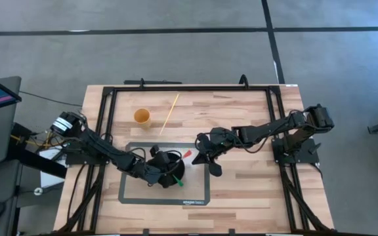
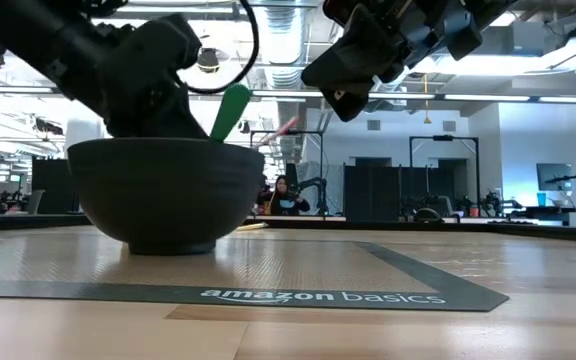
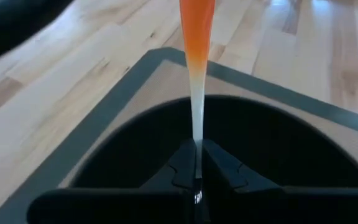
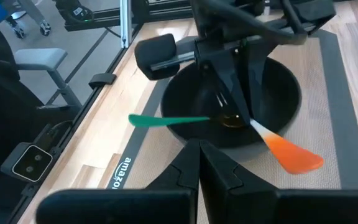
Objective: Pick & Place Utensil
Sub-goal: Put the orange fork into the black bowl
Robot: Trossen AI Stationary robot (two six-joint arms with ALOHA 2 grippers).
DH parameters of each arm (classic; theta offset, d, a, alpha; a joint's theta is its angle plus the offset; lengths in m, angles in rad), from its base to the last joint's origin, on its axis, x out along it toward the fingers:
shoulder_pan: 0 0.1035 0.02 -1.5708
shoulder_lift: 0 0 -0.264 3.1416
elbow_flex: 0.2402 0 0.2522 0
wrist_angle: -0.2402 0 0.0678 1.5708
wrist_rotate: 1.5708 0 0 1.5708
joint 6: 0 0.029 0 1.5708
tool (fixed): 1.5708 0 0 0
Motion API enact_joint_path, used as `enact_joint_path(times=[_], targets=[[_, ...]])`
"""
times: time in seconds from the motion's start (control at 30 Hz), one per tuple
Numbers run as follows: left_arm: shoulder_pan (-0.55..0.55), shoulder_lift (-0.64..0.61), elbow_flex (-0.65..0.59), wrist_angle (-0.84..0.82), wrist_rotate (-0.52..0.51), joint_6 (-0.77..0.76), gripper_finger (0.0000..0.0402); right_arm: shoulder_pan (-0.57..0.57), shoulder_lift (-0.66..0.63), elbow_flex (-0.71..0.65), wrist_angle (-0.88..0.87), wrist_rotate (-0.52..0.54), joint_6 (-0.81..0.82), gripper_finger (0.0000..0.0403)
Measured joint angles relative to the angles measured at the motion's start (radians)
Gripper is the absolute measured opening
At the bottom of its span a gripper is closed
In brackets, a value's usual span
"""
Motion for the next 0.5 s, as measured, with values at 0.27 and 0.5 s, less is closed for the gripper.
enact_joint_path(times=[0.27,0.5], targets=[[0.000,0.006,0.000,0.008,0.023,-0.012,0.0022,0.000,0.000,0.000,0.000,0.000,0.008,0.0000],[0.005,0.004,0.000,0.016,0.041,-0.007,0.0037,-0.001,0.000,0.000,0.000,0.000,0.008,0.0000]])
